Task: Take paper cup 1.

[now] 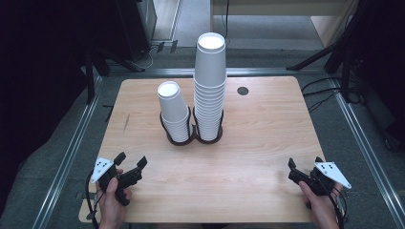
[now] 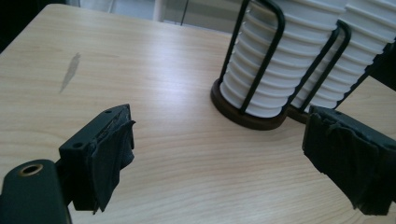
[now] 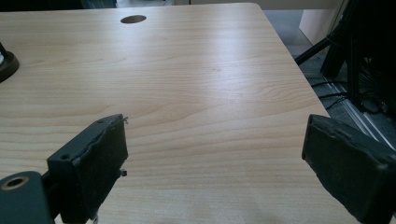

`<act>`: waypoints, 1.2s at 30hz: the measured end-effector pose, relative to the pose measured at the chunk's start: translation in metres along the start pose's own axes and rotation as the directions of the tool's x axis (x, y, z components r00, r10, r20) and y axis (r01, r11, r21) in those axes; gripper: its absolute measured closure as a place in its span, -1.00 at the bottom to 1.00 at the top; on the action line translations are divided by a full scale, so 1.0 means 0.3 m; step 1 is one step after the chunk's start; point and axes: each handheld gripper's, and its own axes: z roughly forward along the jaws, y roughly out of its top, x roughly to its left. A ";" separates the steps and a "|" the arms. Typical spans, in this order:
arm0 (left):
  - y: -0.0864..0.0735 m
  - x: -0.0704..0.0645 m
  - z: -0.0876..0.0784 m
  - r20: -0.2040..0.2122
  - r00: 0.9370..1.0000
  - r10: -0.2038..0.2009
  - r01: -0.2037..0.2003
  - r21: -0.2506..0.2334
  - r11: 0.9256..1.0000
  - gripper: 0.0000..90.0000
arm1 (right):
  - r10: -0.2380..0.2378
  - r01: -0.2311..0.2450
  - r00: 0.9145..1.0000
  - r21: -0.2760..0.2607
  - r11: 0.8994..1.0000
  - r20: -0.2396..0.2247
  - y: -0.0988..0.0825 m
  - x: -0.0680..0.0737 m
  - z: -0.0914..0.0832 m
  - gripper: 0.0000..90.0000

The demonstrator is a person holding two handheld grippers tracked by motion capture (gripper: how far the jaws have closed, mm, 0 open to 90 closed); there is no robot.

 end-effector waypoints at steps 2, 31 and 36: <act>0.009 -0.014 0.012 0.006 1.000 0.012 -0.012 0.007 1.000 -0.81 | 0.004 -0.004 1.000 0.000 1.000 -0.001 0.000 -0.001 0.000 -0.85; 0.142 -0.224 0.169 0.143 0.988 0.054 -0.053 -0.011 0.999 -0.85 | -0.056 0.056 0.998 0.028 0.998 -0.013 0.088 0.066 -0.018 -0.84; 0.148 -0.243 0.187 0.150 0.987 0.054 -0.053 -0.010 0.999 -0.85 | -0.058 0.058 0.998 0.018 0.998 -0.022 0.122 0.089 -0.020 -0.84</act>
